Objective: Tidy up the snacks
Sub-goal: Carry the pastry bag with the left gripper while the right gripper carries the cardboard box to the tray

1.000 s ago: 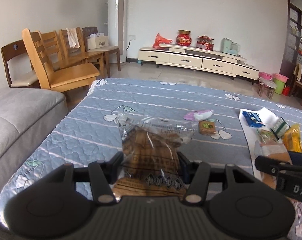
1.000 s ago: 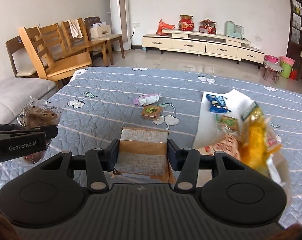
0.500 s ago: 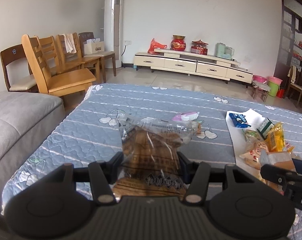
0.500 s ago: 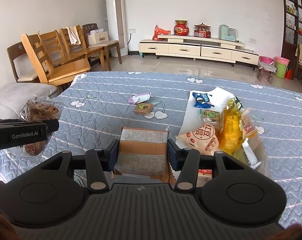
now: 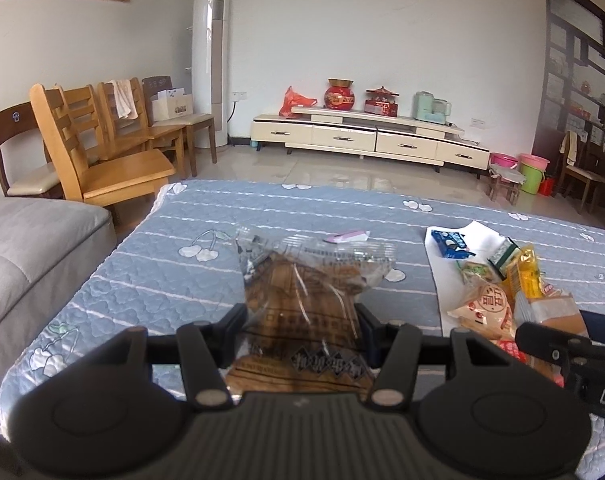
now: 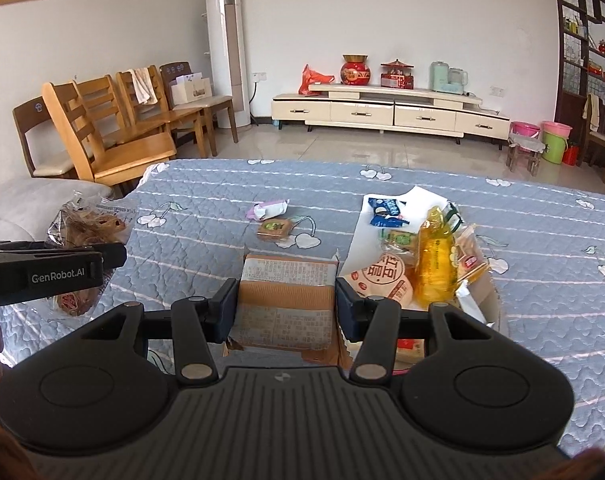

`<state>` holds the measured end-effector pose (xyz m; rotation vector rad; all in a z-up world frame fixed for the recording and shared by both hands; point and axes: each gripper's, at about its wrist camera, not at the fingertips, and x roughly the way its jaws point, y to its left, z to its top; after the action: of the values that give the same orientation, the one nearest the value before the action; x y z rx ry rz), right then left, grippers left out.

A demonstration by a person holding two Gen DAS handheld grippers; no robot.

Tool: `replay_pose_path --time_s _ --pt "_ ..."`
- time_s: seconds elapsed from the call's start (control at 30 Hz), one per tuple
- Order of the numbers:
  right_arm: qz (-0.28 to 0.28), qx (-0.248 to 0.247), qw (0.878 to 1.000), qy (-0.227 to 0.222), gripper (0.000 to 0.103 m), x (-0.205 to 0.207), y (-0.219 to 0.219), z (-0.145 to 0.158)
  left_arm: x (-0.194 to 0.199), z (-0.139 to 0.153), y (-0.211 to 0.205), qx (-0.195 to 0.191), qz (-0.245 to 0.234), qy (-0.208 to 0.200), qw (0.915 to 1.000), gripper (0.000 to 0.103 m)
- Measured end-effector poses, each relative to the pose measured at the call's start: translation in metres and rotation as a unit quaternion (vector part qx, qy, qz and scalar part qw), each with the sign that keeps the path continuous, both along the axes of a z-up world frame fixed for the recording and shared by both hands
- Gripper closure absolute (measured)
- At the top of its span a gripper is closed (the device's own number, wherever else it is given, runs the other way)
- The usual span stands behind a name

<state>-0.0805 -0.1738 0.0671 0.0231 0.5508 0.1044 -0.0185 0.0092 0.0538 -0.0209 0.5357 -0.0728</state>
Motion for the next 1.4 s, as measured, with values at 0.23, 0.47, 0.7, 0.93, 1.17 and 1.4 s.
replay_pose_path --time_s 0.23,0.47,0.7,0.93,1.17,1.4 --pt "-0.006 -0.002 1.000 -0.006 0.041 -0.005 -0.003 0.001 -0.004 0.000 -0.011 0.003 -0.012 -0.001 0.9999 0.047" --pt "-0.014 0.001 1.000 -0.012 0.041 -0.010 -0.010 0.004 -0.009 0.002 -0.024 0.004 -0.027 -0.004 0.9996 0.047" --pt "-0.025 -0.001 1.000 -0.016 0.041 -0.018 -0.018 0.006 -0.011 0.002 -0.038 0.004 -0.046 -0.001 0.9989 0.047" --pt "-0.042 -0.001 0.999 -0.016 0.041 -0.025 -0.029 0.006 -0.008 0.002 -0.051 0.000 -0.065 0.001 0.9979 0.047" --pt "-0.068 -0.003 0.997 -0.021 0.041 -0.033 -0.044 0.009 -0.005 0.004 -0.066 0.003 -0.085 -0.003 0.9964 0.047" --pt "-0.099 -0.003 0.995 -0.026 0.041 -0.037 -0.063 0.012 -0.002 0.006 -0.080 0.004 -0.103 -0.008 0.9946 0.047"
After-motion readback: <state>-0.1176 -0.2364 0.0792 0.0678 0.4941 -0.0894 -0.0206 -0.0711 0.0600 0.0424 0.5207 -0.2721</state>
